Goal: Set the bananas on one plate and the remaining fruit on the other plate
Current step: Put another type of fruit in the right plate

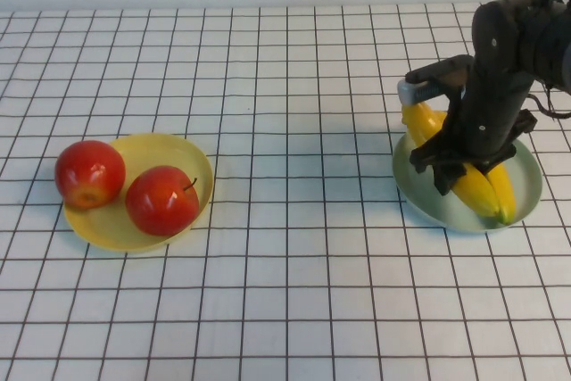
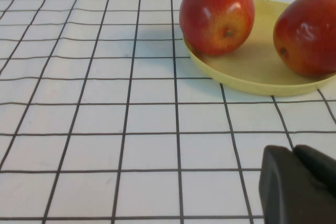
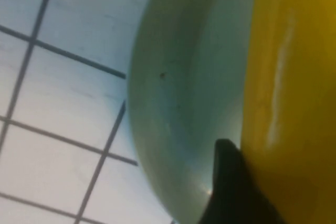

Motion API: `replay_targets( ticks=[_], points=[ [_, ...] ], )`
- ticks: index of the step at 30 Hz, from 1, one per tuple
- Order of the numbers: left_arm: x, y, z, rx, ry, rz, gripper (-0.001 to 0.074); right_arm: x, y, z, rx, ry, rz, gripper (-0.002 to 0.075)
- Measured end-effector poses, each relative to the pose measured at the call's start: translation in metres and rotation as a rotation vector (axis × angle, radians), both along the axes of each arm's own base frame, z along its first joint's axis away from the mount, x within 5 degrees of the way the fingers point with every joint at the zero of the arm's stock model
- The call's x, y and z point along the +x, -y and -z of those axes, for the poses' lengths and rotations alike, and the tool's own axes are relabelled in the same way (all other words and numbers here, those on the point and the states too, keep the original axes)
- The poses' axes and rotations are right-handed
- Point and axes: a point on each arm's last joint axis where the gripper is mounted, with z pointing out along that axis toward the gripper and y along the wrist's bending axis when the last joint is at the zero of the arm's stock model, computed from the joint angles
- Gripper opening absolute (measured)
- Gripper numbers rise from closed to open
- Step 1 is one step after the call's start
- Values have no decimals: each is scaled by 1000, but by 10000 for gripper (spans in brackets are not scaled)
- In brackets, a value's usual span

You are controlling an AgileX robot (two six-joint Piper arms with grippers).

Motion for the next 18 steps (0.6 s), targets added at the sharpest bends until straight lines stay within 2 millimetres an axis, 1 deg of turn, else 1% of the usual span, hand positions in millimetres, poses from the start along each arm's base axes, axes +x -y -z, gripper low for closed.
replay_targets(
  ticks=[3, 4, 8, 9, 11, 13, 14, 16, 18],
  points=[
    [0, 0, 0, 0, 0, 0, -1, 4, 6, 4, 10, 22, 17, 335],
    [0, 0, 0, 0, 0, 0, -1, 5, 7, 4, 14, 32, 19, 350],
    [0, 0, 0, 0, 0, 0, -1, 7, 11, 4, 18, 43, 29, 468],
    [0, 0, 0, 0, 0, 0, -1, 8, 12, 4, 18, 45, 28, 486],
    [0, 0, 0, 0, 0, 0, -1, 7, 12, 4, 17, 42, 24, 495],
    [0, 0, 0, 0, 0, 0, -1, 6, 13, 0, 29, 44, 29, 476],
    [0, 0, 0, 0, 0, 0, -1, 4, 12, -5, 50, 50, 29, 452],
    [0, 0, 0, 0, 0, 0, -1, -1, 11, -21, 114, 114, 34, 386],
    [0, 0, 0, 0, 0, 0, -1, -14, 11, -50, 214, 250, 46, 284]
  ],
)
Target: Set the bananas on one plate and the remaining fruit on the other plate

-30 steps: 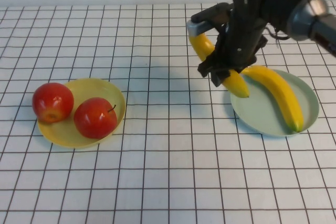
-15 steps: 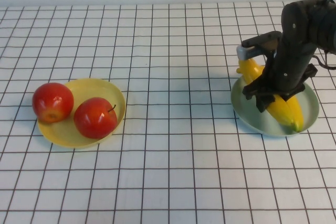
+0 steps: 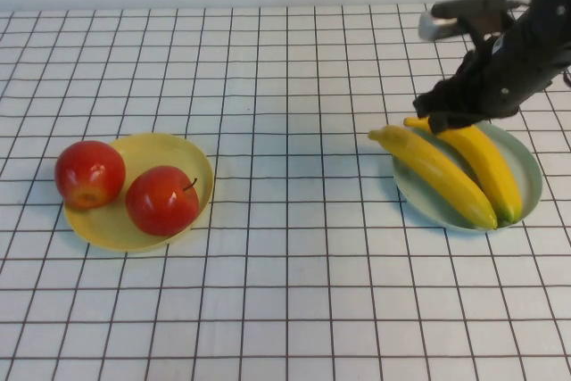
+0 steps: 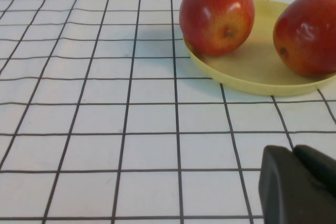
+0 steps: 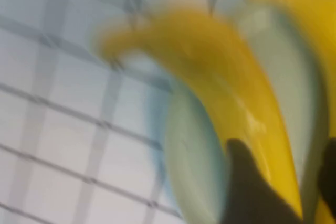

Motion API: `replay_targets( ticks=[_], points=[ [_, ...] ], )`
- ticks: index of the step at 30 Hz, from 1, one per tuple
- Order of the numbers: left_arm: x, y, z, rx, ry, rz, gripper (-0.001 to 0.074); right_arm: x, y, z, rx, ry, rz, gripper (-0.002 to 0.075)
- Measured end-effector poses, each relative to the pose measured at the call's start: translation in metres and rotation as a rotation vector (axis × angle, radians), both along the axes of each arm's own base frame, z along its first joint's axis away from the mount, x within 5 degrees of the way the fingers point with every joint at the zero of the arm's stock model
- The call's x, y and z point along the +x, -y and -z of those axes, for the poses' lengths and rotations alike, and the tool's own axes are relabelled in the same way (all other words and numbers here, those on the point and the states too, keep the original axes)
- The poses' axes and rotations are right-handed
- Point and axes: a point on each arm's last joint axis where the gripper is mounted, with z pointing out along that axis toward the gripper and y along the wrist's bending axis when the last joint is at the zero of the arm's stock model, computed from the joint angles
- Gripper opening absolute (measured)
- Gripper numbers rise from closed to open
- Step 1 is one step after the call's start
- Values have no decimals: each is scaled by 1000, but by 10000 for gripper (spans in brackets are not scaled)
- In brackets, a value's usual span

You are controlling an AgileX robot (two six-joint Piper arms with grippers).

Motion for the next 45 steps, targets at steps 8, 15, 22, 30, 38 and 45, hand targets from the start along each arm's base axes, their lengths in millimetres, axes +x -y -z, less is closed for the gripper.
replay_targets(
  ticks=[8, 15, 22, 30, 38, 45],
  points=[
    [0, 0, 0, 0, 0, 0, -1, -107, 22, -76, 282, 516, 69, 3],
    [0, 0, 0, 0, 0, 0, -1, -181, 52, -72, 333, 663, 95, -13],
    [0, 0, 0, 0, 0, 0, -1, -239, 76, -34, 311, 757, 83, -13],
    [0, 0, 0, 0, 0, 0, -1, -287, 104, 15, 260, 901, 133, -14],
    [0, 0, 0, 0, 0, 0, -1, -317, 127, 49, 198, 1035, 321, -14],
    [0, 0, 0, 0, 0, 0, -1, -323, 135, 66, 182, 1042, 450, -14]
  ],
)
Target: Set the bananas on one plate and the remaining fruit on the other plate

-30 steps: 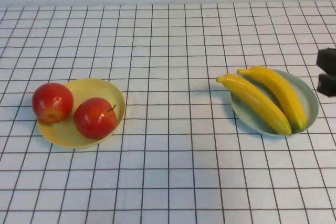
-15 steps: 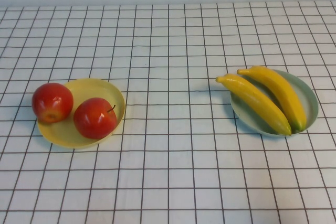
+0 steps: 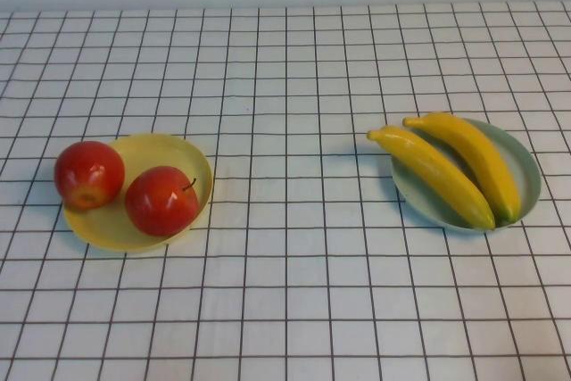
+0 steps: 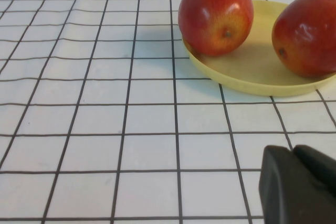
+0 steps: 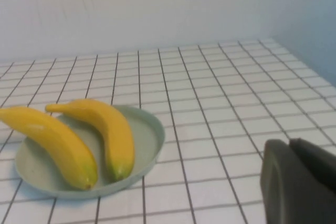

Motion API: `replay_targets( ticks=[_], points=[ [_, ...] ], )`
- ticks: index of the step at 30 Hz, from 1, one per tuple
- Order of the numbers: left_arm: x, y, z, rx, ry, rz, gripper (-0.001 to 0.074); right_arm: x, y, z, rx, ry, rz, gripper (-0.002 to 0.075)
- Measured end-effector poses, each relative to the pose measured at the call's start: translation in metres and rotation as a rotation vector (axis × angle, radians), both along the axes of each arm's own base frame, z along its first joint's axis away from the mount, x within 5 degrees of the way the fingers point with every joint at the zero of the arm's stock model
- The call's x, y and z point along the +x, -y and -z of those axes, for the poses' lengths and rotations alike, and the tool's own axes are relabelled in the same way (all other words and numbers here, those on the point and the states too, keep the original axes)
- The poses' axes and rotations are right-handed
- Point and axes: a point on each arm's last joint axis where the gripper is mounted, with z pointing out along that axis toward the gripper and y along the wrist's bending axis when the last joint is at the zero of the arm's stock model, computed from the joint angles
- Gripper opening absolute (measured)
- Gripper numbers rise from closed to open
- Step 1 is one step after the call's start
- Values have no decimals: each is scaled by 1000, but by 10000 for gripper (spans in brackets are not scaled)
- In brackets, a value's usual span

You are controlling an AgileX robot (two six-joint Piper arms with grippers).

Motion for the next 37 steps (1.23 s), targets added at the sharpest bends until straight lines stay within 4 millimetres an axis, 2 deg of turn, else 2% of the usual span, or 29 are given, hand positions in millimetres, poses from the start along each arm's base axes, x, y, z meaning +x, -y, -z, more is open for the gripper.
replay_targets(
  ticks=[10, 37],
  points=[
    [0, 0, 0, 0, 0, 0, -1, -6, -4, 23, -2, -243, -40, -14],
    [0, 0, 0, 0, 1, 0, -1, -10, -3, 23, -35, -214, -39, -14]
  ],
)
